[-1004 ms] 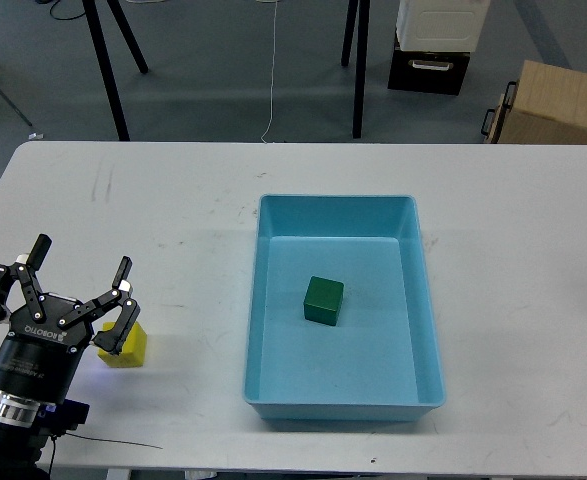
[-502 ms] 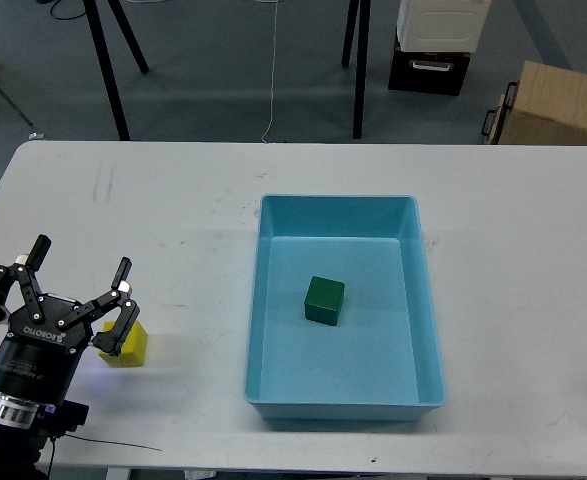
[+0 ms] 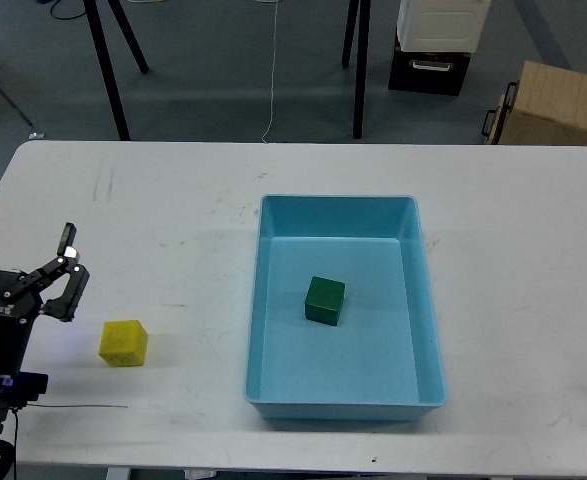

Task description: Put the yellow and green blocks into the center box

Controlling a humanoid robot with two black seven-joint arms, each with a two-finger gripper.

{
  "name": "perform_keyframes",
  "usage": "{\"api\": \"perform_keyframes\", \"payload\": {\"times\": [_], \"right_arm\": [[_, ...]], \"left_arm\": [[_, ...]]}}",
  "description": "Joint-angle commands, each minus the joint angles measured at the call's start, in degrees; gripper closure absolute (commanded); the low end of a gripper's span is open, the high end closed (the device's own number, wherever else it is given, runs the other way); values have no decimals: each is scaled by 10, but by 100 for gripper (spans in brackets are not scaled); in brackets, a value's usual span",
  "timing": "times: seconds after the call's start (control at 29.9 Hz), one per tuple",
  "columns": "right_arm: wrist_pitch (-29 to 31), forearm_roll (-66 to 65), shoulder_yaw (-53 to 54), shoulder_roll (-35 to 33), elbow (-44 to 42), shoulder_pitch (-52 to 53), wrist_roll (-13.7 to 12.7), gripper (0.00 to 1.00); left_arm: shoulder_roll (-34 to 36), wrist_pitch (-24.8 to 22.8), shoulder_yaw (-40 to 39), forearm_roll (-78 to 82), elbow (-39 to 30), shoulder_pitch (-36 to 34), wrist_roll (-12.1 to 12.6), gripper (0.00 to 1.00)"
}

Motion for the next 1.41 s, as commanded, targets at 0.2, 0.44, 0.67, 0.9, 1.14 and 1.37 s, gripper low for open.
{"api": "perform_keyframes", "payload": {"times": [0.2, 0.44, 0.67, 0.9, 1.14, 1.37], "right_arm": [[3, -3, -5, 11, 0, -2, 2, 1], [6, -3, 6, 11, 0, -2, 2, 1], [7, -3, 5, 11, -1, 4, 2, 1], [9, -3, 6, 11, -2, 5, 2, 1], [11, -3, 11, 11, -5, 5, 2, 1], [11, -3, 10, 11, -5, 5, 2, 1]], "left_arm": [[152, 61, -38, -47, 1, -130, -2, 0], [364, 76, 54, -11, 1, -197, 6, 0], [507, 89, 333, 40, 38, -413, 71, 0], [440, 88, 741, 78, 161, -758, 104, 0], [354, 85, 1018, 169, 185, -948, 145, 0], [309, 75, 1240, 188, 169, -1089, 157, 0]]}}
